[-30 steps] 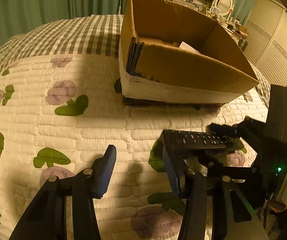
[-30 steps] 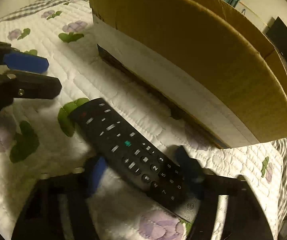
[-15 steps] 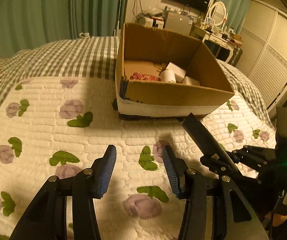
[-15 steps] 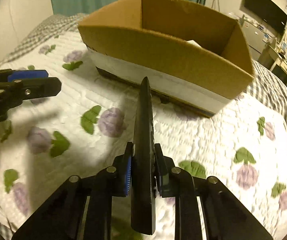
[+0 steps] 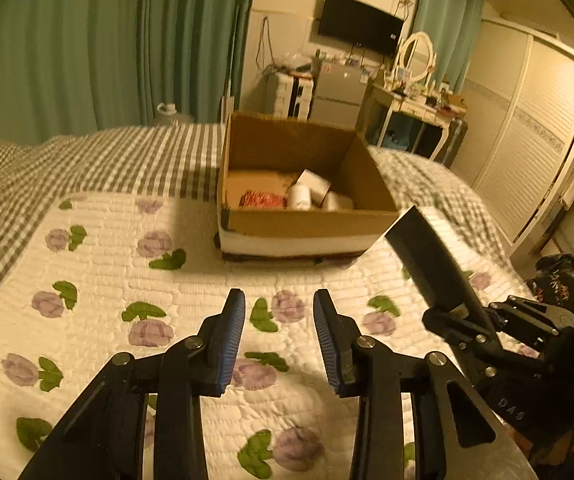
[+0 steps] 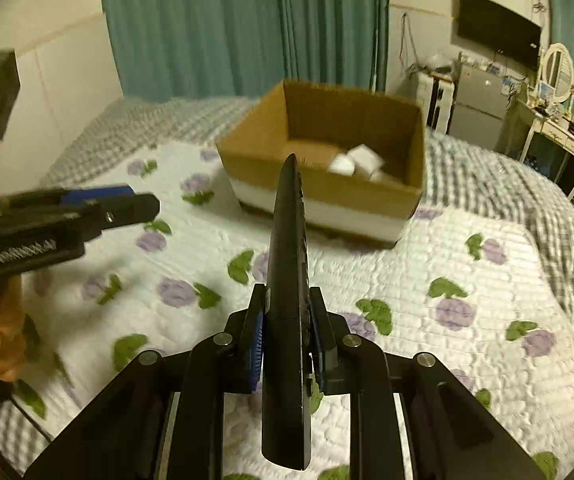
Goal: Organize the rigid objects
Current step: 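Lift and carry the remote over the box with the right tool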
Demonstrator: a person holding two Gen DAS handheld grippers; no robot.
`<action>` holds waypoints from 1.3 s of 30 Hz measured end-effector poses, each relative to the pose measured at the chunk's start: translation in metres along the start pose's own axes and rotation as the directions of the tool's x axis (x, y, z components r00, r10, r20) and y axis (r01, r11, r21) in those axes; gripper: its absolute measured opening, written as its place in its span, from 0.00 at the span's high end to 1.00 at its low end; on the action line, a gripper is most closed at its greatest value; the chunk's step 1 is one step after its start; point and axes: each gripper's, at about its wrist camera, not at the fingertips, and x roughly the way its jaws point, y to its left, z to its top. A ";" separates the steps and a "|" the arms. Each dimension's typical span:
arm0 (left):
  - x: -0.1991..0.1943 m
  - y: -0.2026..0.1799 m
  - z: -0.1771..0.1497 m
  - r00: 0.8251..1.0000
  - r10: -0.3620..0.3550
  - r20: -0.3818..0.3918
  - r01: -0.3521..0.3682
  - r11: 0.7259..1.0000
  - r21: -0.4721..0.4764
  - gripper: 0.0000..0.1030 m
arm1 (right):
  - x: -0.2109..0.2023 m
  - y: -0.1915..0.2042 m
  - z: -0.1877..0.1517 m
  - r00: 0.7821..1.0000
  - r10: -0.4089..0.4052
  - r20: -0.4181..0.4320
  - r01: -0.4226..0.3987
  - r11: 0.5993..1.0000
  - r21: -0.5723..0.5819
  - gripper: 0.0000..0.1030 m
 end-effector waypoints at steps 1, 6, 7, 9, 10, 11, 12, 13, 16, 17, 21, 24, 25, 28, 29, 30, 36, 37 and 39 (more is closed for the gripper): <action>-0.007 -0.003 0.002 1.000 -0.001 0.017 0.001 1.000 0.002 0.65 | -0.012 0.002 0.003 1.000 -0.005 0.027 0.005 1.000 0.004 0.82; -0.039 -0.015 0.018 0.995 -0.008 0.101 0.007 1.000 0.014 0.65 | -0.056 0.006 0.020 0.991 -0.022 0.133 0.019 1.000 0.020 0.82; -0.044 -0.017 0.021 0.993 -0.009 0.116 0.007 1.000 0.016 0.65 | -0.063 0.007 0.025 0.988 -0.024 0.152 0.020 1.000 0.022 0.82; -0.056 -0.020 0.029 0.989 -0.012 0.150 0.009 1.000 0.021 0.65 | -0.077 0.007 0.034 0.983 -0.025 0.182 0.020 0.999 0.028 0.82; -0.062 -0.022 0.033 0.985 -0.013 0.169 0.009 1.000 0.023 0.65 | -0.084 0.006 0.039 0.981 -0.021 0.195 0.015 0.999 0.033 0.82; -0.067 -0.023 0.036 0.983 -0.011 0.185 0.006 1.000 0.025 0.65 | -0.089 0.005 0.042 0.979 -0.018 0.204 0.011 0.999 0.038 0.82; -0.071 -0.026 0.041 0.979 -0.007 0.203 0.001 1.000 0.028 0.65 | -0.093 0.005 0.046 0.976 -0.017 0.216 0.008 0.999 0.042 0.82; -0.075 -0.029 0.045 0.975 -0.003 0.220 -0.005 0.999 0.036 0.65 | -0.100 0.003 0.051 0.972 -0.020 0.235 0.009 0.999 0.045 0.82; -0.083 -0.031 0.058 0.965 0.004 0.261 -0.017 0.999 0.049 0.65 | -0.112 0.000 0.062 0.961 -0.027 0.274 0.013 0.999 0.052 0.82; -0.084 -0.030 0.062 0.963 0.002 0.270 -0.016 0.999 0.049 0.65 | -0.115 -0.001 0.066 0.957 -0.027 0.288 0.011 0.998 0.057 0.82; -0.090 -0.029 0.083 0.950 -0.005 0.313 -0.008 0.999 0.042 0.65 | -0.125 -0.007 0.083 0.940 -0.037 0.340 0.014 0.997 0.072 0.82; -0.090 -0.028 0.094 0.940 -0.001 0.340 -0.013 0.999 0.039 0.65 | -0.132 -0.010 0.095 0.924 -0.044 0.379 0.010 0.996 0.092 0.82; -0.089 -0.028 0.098 0.937 0.004 0.350 -0.016 0.999 0.032 0.65 | -0.133 -0.012 0.100 0.919 -0.046 0.392 0.009 0.995 0.095 0.82; -0.081 -0.025 0.109 0.932 0.004 0.363 -0.009 1.000 0.014 0.65 | -0.129 -0.014 0.112 0.910 -0.051 0.412 0.012 0.995 0.098 0.82; -0.078 -0.025 0.113 0.931 0.002 0.365 -0.007 1.000 0.011 0.65 | -0.126 -0.015 0.116 0.909 -0.049 0.415 0.009 0.995 0.098 0.82; -0.072 -0.024 0.118 0.931 0.001 0.366 -0.005 1.000 0.010 0.65 | -0.124 -0.016 0.120 0.907 -0.049 0.418 0.008 0.995 0.098 0.82; -0.045 -0.015 0.140 0.929 0.008 0.371 -0.008 1.000 0.001 0.65 | -0.102 -0.024 0.150 0.902 -0.048 0.429 0.013 0.996 0.084 0.82; -0.037 -0.012 0.145 0.929 0.007 0.371 -0.005 1.000 -0.007 0.65 | -0.093 -0.028 0.155 0.905 -0.044 0.423 0.009 0.996 0.084 0.82; -0.022 -0.005 0.151 0.933 0.006 0.360 -0.001 1.000 -0.015 0.65 | -0.078 -0.033 0.160 0.911 -0.043 0.410 0.008 0.996 0.086 0.82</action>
